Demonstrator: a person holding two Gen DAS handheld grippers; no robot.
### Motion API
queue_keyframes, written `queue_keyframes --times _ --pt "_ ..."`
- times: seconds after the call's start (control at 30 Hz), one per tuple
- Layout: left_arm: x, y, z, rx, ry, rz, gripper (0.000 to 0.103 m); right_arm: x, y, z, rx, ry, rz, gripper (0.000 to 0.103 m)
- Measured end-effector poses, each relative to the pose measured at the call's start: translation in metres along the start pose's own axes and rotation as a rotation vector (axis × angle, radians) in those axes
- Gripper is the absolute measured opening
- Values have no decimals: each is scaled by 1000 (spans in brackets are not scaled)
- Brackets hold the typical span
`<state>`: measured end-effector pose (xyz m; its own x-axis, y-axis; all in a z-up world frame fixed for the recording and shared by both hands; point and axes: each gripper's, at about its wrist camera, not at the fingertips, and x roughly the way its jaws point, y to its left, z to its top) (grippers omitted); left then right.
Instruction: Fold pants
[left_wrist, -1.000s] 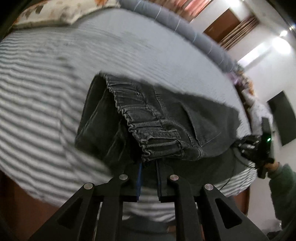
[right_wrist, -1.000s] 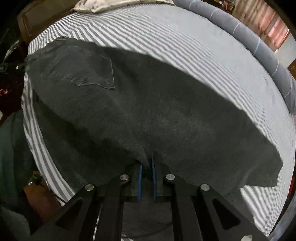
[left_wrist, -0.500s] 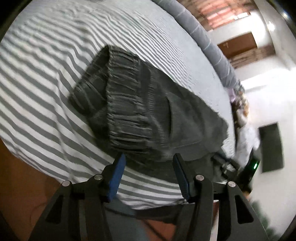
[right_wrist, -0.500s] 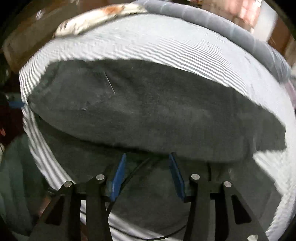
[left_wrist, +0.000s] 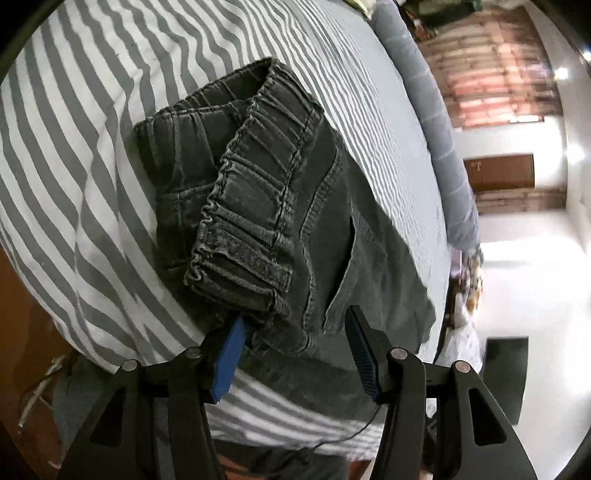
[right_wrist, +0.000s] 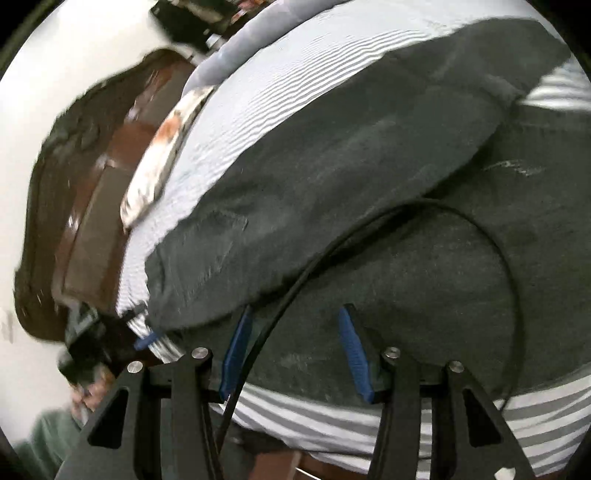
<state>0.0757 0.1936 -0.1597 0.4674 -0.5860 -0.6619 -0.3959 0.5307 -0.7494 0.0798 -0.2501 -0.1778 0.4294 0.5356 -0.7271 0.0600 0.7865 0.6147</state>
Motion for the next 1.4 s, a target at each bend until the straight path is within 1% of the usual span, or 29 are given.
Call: queue_keyframes --times 0.1,0.17,0.23,0.27,0.37,0.4,0.47,0.5,0.57,0.63,0.7,0.73,0.77,0.8,0.83,0.87,0.9,0.97,1.0,1.07,1.1,1.2,1.23,1.27,1.33,1.4 --pt "0 10 3 -62 -29 -19 54 3 -5 9 66 -20 -14 47" --pt "3 10 2 -78 -40 -22 54 -6 -11 14 88 -21 -30 47" --pt "7 9 1 -67 -44 -15 54 -20 -14 16 34 -10 -118 47" --pt "7 7 0 -46 -47 -6 54 -28 -15 15 -4 -15 -155 47" --pt "11 -3 0 -5 -60 24 54 -70 -15 5 -144 -77 -391 47" --pt "12 -6 0 14 -65 39 54 -87 -13 0 -195 -107 -440 47" --pt "12 -12 -1 67 -75 68 54 -115 -8 -8 -244 -163 -504 47" --pt "12 -16 -3 96 -79 85 54 -133 -6 -13 -256 -197 -520 47" --pt "10 -23 -4 134 -89 98 54 -157 -5 -18 -244 -224 -517 50" --pt "9 -27 -5 157 -95 105 54 -180 -6 -24 -241 -256 -589 53" --pt "7 -30 -5 170 -100 113 54 -195 -4 -30 -292 -278 -709 54" --pt "7 -32 -5 177 -102 115 54 -200 -2 -32 -342 -305 -825 55" --pt "7 -33 -5 182 -104 117 54 -201 2 -34 -396 -325 -915 56" --pt "7 -34 -6 187 -106 122 54 -201 4 -34 -424 -328 -927 56" --pt "7 -36 -6 195 -108 129 54 -200 6 -33 -455 -330 -908 56" --pt "8 -37 -7 203 -111 136 54 -198 7 -30 -460 -328 -884 56" --pt "7 -36 -6 207 -111 142 54 -194 7 -26 -458 -315 -843 56" --pt "7 -39 -7 214 -115 154 54 -181 4 -15 -441 -274 -732 56" --pt "5 -39 -7 217 -118 154 54 -170 2 -6 -421 -241 -653 56" --pt "4 -43 -8 226 -127 158 54 -148 -5 9 -366 -181 -540 56" --pt "4 -44 -9 229 -129 160 54 -137 -8 9 -335 -159 -489 56" --pt "4 -44 -8 233 -128 167 54 -100 -24 26 -195 -83 -329 55" --pt "4 -44 -6 230 -129 166 54 -89 -27 29 -162 -67 -298 49" --pt "5 -44 -5 224 -130 165 54 -78 -31 35 -131 -53 -281 47" --pt "6 -41 -2 219 -129 160 54 -61 -36 40 -103 -38 -278 45" --pt "9 -41 1 218 -132 166 54 -50 -45 47 -28 -39 -235 45"
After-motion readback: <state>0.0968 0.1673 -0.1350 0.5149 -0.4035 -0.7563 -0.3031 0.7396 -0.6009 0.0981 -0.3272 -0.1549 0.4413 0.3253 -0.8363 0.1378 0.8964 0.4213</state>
